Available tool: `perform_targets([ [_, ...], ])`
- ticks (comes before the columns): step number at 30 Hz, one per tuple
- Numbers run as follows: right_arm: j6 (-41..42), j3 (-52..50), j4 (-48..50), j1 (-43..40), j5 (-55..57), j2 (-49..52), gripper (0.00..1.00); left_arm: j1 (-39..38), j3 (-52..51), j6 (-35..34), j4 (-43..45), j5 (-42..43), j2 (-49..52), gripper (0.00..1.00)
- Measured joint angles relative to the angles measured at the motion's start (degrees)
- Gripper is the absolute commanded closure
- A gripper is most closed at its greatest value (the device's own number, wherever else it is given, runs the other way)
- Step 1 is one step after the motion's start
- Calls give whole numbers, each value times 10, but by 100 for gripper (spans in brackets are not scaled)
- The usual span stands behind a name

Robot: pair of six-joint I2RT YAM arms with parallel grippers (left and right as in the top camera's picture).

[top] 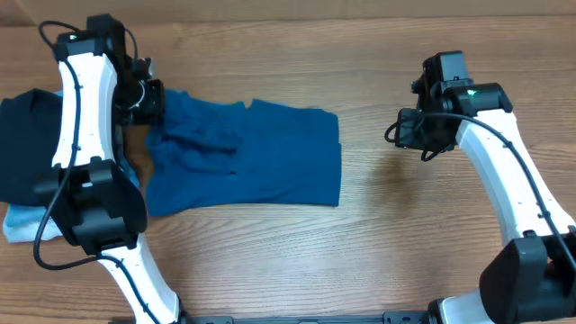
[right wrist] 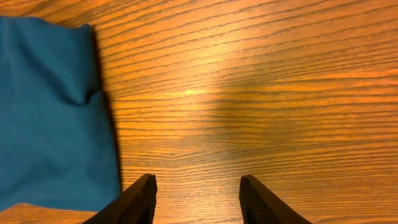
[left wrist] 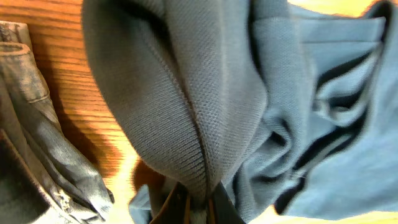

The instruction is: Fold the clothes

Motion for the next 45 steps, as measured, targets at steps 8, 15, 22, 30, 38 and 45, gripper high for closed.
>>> perform_targets([
  [8, -2, 0, -16, 0, 0, 0, 53, -155, 42, -99, -59, 11, 0, 96],
  [15, -13, 0, -34, 0, 0, 0, 53, -395, 41, -199, 119, -37, 0, 91],
  [22, -17, 0, -41, 0, 0, 0, 53, -477, 38, -221, 131, -93, 14, 80],
  [30, -17, 0, -40, 0, 0, 0, 52, -469, 37, -223, 112, -99, 24, 79],
  [38, -92, 0, -43, 3, -118, 0, 48, -460, 37, -222, 113, -156, 25, 84],
  [45, -124, -28, 5, 71, -270, 0, 47, -322, 36, -222, 113, -182, 25, 82],
])
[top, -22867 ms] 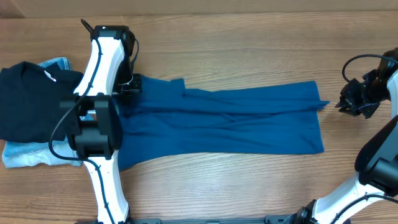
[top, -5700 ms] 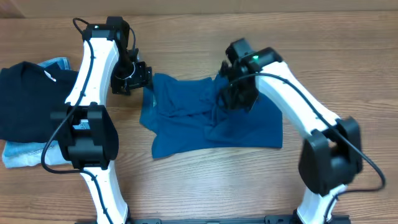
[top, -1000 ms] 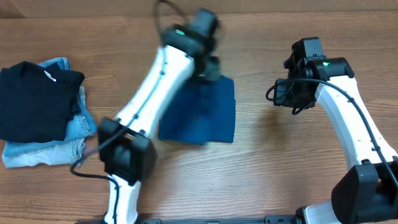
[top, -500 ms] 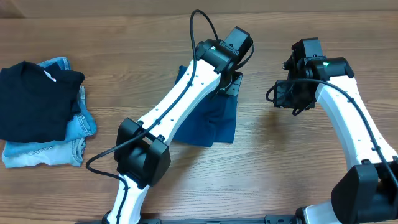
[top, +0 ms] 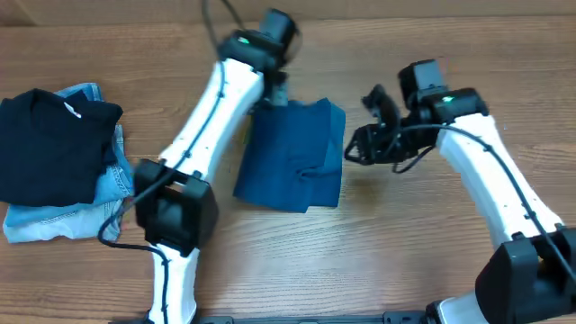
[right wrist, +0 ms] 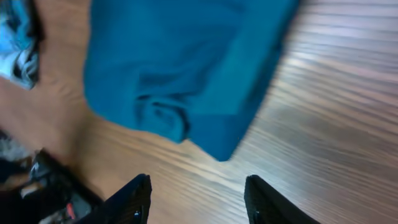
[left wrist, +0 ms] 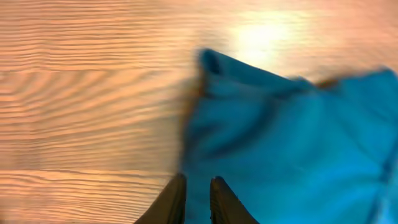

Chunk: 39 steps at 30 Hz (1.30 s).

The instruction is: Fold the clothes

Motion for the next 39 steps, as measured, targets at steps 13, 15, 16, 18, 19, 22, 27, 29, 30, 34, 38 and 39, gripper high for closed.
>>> perform_targets([
  [13, 54, -60, 93, 115, 27, 118, 48, 48, -69, 56, 33, 58, 0, 81],
  [15, 55, -60, 95, 115, 26, 123, 48, 48, -86, 58, 35, 71, 0, 81],
  [16, 56, -60, 101, 115, 17, 123, 48, 48, -90, 58, 35, 77, 0, 80],
  [18, 56, -60, 110, 115, 1, 123, 48, 48, -90, 59, 37, 90, 0, 77],
  [19, 57, -60, 116, 115, -5, 123, 48, 48, -90, 60, 37, 99, 0, 77],
  [22, 58, -60, 125, 117, -10, 123, 48, 48, -90, 60, 37, 108, 0, 76],
  [27, 60, -60, 140, 128, -15, 134, 67, 47, -90, 60, 37, 110, 0, 76],
  [29, 62, -60, 144, 136, -16, 160, 96, 47, -90, 60, 37, 111, 0, 76],
  [30, 62, -60, 146, 140, -16, 168, 96, 47, -90, 61, 37, 112, 0, 76],
  [34, 64, -61, 140, 143, -15, 170, 96, 47, -90, 62, 37, 112, 0, 75],
  [38, 65, -45, 50, 134, 21, 167, 96, 47, -90, 67, 37, 112, 0, 74],
  [39, 65, -35, 33, 128, 47, 160, 96, 47, -90, 69, 37, 112, 0, 74],
])
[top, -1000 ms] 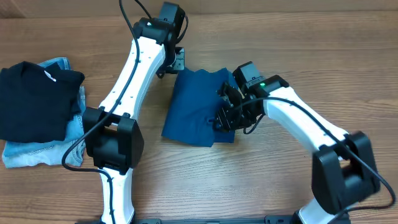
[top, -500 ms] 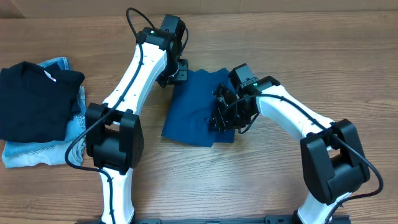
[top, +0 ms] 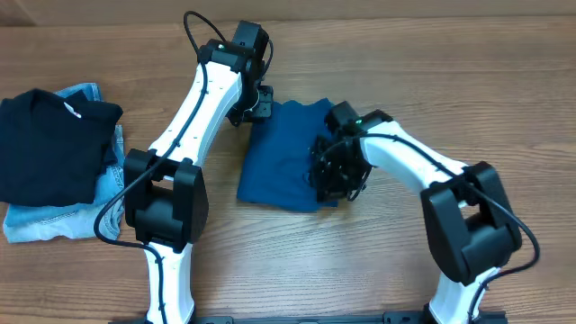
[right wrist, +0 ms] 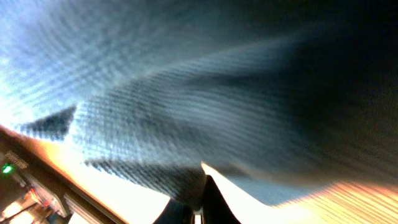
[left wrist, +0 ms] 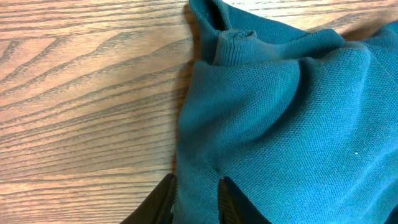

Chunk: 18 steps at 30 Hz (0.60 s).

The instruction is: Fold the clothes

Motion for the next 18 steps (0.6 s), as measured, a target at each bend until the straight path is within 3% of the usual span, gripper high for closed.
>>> perform_targets([
  [6, 0, 54, 24, -9, 140, -75, 96, 0, 0, 2, 0, 0, 0, 74],
  [15, -1, 24, 37, -9, 211, -75, 93, 0, 0, 2, -1, 2, 0, 71],
  [16, -1, 10, 41, -9, 211, -75, 92, 0, 0, 2, -1, 2, 0, 71],
  [18, 0, -19, 41, -9, 212, -75, 78, 0, 0, 2, -1, 2, 0, 70],
])
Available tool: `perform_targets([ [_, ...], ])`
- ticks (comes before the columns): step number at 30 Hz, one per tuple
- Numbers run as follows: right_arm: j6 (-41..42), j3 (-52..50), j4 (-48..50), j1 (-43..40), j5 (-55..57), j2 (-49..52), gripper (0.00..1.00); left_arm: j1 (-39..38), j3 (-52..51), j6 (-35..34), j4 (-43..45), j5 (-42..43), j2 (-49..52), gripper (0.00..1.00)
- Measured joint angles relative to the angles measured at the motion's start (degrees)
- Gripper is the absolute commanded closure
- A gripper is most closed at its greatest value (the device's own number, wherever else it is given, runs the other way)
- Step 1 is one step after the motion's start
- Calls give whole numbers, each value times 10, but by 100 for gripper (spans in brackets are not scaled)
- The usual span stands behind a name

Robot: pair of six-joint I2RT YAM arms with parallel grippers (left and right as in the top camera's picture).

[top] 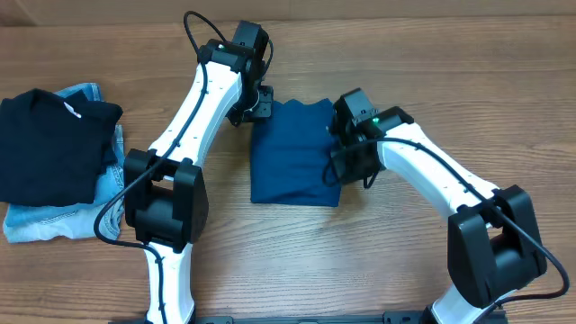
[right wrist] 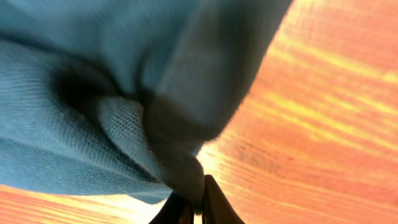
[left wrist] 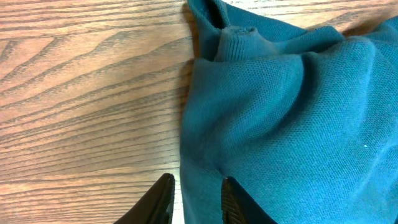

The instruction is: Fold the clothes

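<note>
A teal shirt (top: 292, 153) lies folded in a rough rectangle at the table's middle. My left gripper (top: 258, 103) sits at the shirt's top left corner. In the left wrist view it (left wrist: 196, 178) is open, one finger on the wood and the other over the teal cloth (left wrist: 280, 112), with the cloth's edge between them. My right gripper (top: 340, 171) is at the shirt's right edge. In the right wrist view it (right wrist: 190, 183) is shut on a bunched fold of the shirt (right wrist: 93, 124).
A black garment (top: 49, 144) lies on top of light-blue jeans (top: 54, 220) at the table's left end. Bare wood (top: 468, 81) stretches to the right of the shirt and along the front.
My right gripper, still shut on the cloth, has moved from the shirt's lower middle to its right edge. The shirt's outline is now squarer. The left jaws stand slightly wider apart.
The shirt first lay spread out, my left gripper shut on its left end beside the pile and my right open over bare wood. Then the left had brought that end over to the right. Later the left was open and the right was shut on the cloth, now at the right edge.
</note>
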Motion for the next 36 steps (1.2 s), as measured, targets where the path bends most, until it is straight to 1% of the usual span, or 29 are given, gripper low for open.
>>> perform_targets([
  [1, -2, -7, -3, 0, 1, 0, 75, 0, 0, 0, 0, 0, 0, 70],
  [2, -3, -11, -6, 0, 2, 0, 73, 0, 0, 0, 0, 0, 0, 69],
  [4, -1, -13, -17, 0, 4, 0, 73, 0, 0, 0, -2, 0, 0, 69],
  [5, 0, -13, -19, 0, 4, 0, 80, 0, 0, 1, -3, 0, 0, 71],
  [6, 0, -13, -21, 0, 5, 0, 85, 0, 0, 2, -7, 0, 0, 75],
  [8, 0, -13, -28, 0, 7, 0, 90, 0, 0, 2, -15, 0, 0, 80],
  [11, 0, 2, -69, 0, 9, 0, 90, 0, 0, 6, -22, 0, 0, 80],
  [14, 0, 71, -91, 0, 11, -8, 91, 0, 0, 12, -28, 0, 0, 80],
  [16, 0, 100, -83, 0, 1, -31, 91, 0, 6, 13, -28, 0, 0, 80],
  [17, 0, 114, -66, 0, -33, -55, 91, 0, 12, 13, -27, 0, 0, 80],
  [19, 0, 118, -45, 0, -78, -60, 91, 0, 22, 13, -18, 3, 0, 80],
  [21, 1, 113, -3, 0, -128, -46, 91, 0, 24, 14, 4, 20, 0, 80],
  [24, 9, 87, 28, 1, -167, -5, 91, 0, 26, 16, 42, 66, 0, 82],
  [27, 13, 66, 26, 1, -184, 61, 87, -3, 26, 21, 71, 94, 0, 83],
  [29, 14, 65, 20, 1, -188, 88, 86, -11, 27, 33, 79, 99, 0, 83],
  [33, 15, 65, 16, 1, -194, 105, 86, -33, 27, 49, 88, 106, 6, 82],
  [36, 15, 65, 15, 1, -196, 106, 86, -34, 26, 51, 76, 109, 47, 81],
])
